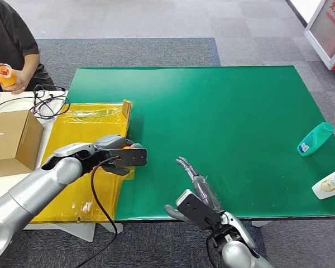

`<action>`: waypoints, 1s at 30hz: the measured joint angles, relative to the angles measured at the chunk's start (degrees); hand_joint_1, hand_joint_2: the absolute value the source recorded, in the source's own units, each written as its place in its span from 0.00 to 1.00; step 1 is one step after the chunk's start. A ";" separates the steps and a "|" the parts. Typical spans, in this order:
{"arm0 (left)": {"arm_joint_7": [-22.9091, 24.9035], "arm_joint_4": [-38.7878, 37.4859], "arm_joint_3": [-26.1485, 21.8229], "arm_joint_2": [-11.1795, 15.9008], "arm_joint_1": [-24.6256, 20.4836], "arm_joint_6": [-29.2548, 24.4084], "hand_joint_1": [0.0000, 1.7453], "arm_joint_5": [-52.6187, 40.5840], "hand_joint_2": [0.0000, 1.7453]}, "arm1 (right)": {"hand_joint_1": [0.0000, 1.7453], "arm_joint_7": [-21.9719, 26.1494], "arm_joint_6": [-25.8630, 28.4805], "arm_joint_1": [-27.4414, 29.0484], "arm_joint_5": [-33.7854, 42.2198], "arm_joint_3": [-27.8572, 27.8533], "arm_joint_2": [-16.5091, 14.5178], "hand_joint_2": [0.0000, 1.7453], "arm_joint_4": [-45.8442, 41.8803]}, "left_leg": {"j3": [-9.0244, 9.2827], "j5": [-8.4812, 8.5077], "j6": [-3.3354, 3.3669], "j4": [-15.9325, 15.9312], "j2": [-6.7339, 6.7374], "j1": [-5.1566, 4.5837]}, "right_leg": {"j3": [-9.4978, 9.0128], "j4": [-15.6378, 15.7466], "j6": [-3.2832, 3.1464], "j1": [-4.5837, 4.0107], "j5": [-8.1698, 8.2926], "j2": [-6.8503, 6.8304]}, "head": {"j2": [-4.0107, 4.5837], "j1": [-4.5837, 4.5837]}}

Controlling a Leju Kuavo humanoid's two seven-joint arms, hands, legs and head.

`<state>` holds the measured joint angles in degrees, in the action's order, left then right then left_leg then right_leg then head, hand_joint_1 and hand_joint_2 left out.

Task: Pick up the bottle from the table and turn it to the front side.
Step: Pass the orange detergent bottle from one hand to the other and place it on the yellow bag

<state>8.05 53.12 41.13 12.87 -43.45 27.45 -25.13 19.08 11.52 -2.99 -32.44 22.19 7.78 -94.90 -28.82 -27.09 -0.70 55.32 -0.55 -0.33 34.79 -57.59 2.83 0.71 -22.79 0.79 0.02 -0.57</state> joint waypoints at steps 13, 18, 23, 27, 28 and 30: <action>-0.72 -4.97 -0.27 -1.70 0.12 -1.17 0.40 -4.80 1.00 | 0.00 0.11 0.10 -0.27 0.02 0.22 -0.02 1.00 0.34 | 0.00 0.00 0.00 0.00 0.00 0.00 | 0.00 0.00 0.00 0.00 0.00 0.00 | 0.00 0.00; -1.11 -6.09 -0.71 -2.30 0.13 -1.17 0.22 -5.39 1.00 | 0.00 0.19 0.26 -0.35 0.02 0.30 -0.02 1.00 0.46 | 0.00 0.00 0.00 0.00 0.00 0.00 | 0.00 0.00 0.00 0.00 0.00 0.00 | 0.00 0.00; -1.40 -6.76 -1.42 -2.81 0.12 -1.11 0.10 -5.54 1.00 | 0.00 0.16 0.28 -0.57 -0.01 0.34 -0.02 1.00 0.51 | 0.00 0.00 0.00 0.00 0.00 0.00 | 0.00 0.00 0.00 0.00 0.00 0.00 | 0.00 0.00; -1.45 -6.89 -1.78 -2.97 0.12 -1.04 0.01 -5.46 1.00 | 0.00 0.14 0.29 -0.64 0.00 0.34 -0.02 1.00 0.52 | 0.00 0.00 0.00 0.00 0.00 0.00 | 0.00 0.00 0.00 0.00 0.00 0.00 | 0.00 0.00; -1.51 -6.89 -1.86 -2.97 0.12 -1.03 0.00 -5.45 1.00 | 0.00 0.15 0.30 -0.65 0.00 0.34 -0.02 1.00 0.52 | 0.00 0.00 0.00 0.00 0.00 0.00 | 0.00 0.00 0.00 0.00 0.00 0.00 | 0.00 0.00; -1.64 -6.89 -2.01 -2.97 0.11 -1.01 0.00 -5.45 1.00 | 0.00 0.19 0.32 -0.65 0.00 0.34 -0.02 1.00 0.52 | 0.00 0.00 0.00 0.00 0.00 0.00 | 0.00 0.00 0.00 0.00 0.00 0.00 | 0.00 0.00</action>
<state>6.41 46.23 39.12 9.91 -43.33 26.44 -30.58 19.26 11.84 -3.63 -32.44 22.53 7.76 -94.38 -28.82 -27.08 -0.70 55.32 -0.55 -0.33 34.79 -57.59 2.83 0.71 -22.79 0.79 0.02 -0.57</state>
